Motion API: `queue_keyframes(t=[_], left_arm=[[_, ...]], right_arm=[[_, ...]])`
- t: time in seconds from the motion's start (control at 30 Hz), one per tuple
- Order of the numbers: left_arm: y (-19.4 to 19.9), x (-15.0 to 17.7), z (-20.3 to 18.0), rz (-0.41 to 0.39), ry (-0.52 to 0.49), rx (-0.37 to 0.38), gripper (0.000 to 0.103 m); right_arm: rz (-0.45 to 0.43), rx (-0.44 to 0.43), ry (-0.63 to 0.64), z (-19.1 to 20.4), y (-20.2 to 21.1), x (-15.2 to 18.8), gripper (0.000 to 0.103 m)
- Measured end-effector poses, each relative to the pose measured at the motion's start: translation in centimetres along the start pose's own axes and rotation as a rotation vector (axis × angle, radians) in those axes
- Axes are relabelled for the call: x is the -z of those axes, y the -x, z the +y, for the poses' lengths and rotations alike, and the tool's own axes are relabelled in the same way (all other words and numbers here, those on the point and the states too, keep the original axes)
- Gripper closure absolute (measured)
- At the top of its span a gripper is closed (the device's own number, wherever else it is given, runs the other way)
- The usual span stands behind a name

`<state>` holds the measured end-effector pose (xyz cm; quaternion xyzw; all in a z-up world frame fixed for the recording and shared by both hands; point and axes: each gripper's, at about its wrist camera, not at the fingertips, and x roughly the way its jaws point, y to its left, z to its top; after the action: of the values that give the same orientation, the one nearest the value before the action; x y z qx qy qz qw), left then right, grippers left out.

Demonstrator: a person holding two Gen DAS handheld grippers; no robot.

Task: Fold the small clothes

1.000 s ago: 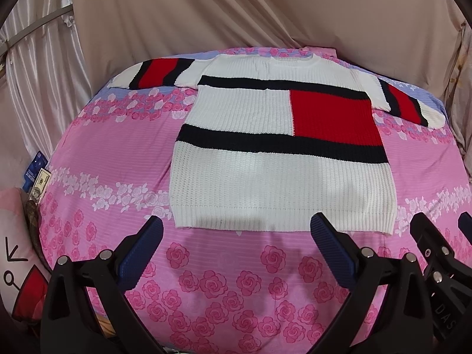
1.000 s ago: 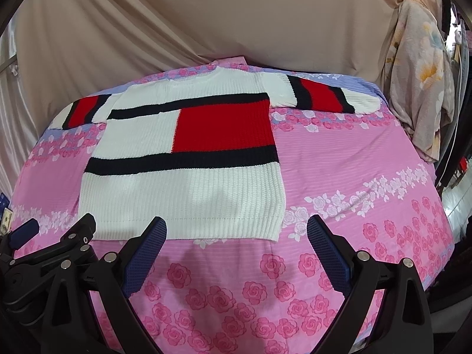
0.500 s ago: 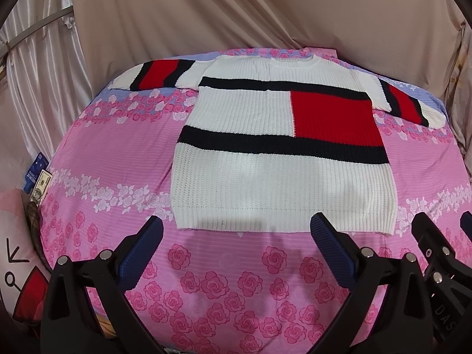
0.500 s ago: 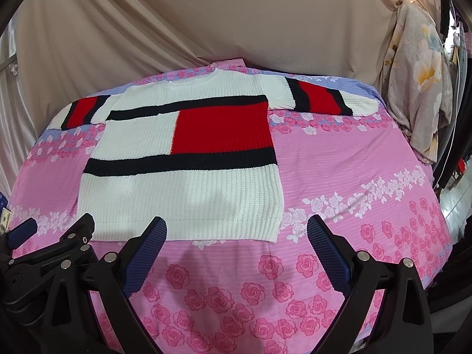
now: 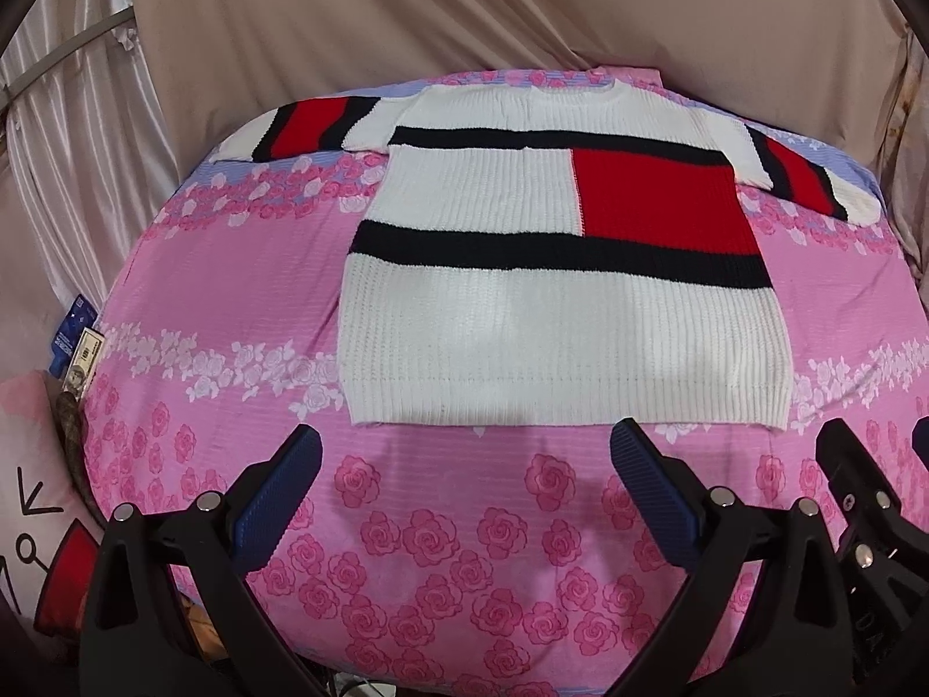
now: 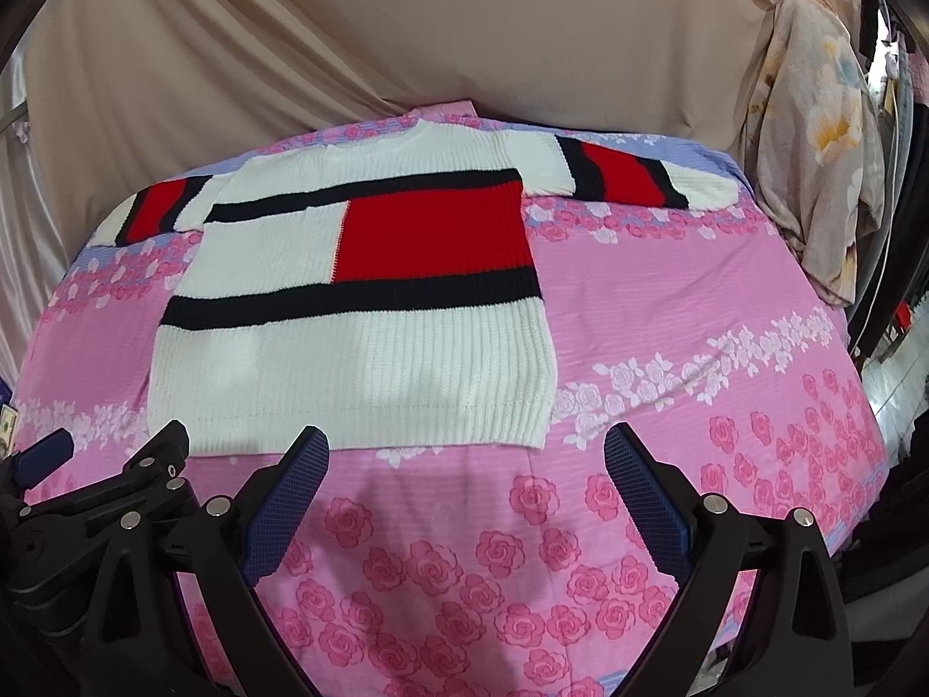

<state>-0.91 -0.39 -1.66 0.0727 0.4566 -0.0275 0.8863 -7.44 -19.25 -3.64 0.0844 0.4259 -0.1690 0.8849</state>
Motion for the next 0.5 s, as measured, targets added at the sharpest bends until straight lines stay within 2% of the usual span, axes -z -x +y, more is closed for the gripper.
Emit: queue_keyframes(t=[0.5], left_arm=[[0.14, 0.14, -0.36, -0.001, -0.004, -0.001, 0.006]], right_arm=[[-0.002, 0.003, -0.002, -0.22, 0.10, 0.29, 0.008]])
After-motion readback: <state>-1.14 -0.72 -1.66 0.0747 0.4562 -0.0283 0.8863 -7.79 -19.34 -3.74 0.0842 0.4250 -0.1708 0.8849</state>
